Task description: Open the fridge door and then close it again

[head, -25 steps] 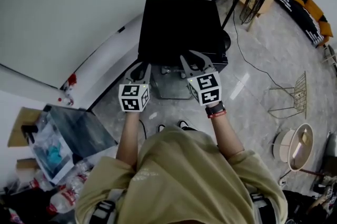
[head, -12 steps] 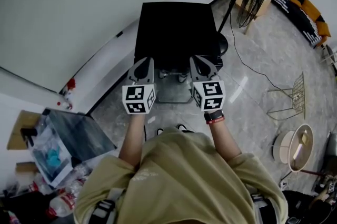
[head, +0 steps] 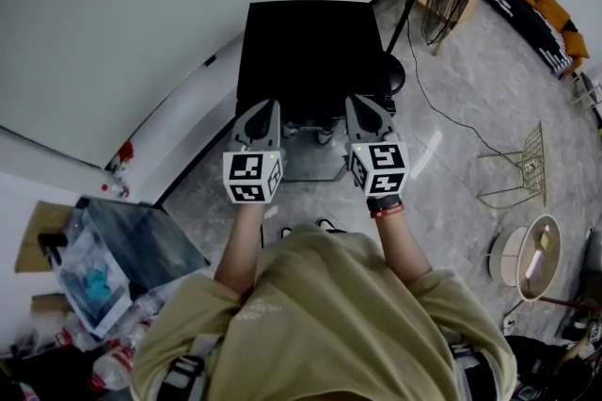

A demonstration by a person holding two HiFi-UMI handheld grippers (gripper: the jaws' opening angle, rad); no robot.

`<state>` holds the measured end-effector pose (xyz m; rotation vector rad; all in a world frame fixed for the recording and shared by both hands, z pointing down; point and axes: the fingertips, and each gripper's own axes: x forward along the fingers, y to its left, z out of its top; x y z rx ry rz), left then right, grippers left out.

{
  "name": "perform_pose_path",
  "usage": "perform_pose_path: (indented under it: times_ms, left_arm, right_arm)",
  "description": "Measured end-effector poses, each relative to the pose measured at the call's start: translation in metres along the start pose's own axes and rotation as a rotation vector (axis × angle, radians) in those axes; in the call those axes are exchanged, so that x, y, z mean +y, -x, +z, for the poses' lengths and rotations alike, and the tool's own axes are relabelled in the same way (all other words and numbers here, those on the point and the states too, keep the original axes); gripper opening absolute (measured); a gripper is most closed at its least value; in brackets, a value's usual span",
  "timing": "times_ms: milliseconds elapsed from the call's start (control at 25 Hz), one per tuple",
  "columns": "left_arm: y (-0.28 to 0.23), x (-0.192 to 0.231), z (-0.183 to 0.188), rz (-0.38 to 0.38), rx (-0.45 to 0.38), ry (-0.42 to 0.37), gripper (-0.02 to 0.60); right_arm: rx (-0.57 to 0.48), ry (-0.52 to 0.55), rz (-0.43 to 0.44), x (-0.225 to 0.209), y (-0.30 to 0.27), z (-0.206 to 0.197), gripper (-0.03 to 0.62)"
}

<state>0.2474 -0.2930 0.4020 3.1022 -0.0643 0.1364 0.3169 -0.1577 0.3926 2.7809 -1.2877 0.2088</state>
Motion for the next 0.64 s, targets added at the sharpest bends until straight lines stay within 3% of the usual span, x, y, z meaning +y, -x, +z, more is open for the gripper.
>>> perform_pose_path:
  times_ms: [440, 640]
  left_arm:
    - [-0.005, -0.004, -0.004, -0.007, 0.002, 0.015, 0.019]
    - [-0.027, 0.002, 0.005, -0.041, 0.007, -0.035, 0.02]
  right_arm:
    - [0.028, 0.023, 0.016, -0.001, 0.001, -0.008, 0.021]
    - [0.04, 0.127, 0.061, -0.015, -0.016, 0.002, 0.021]
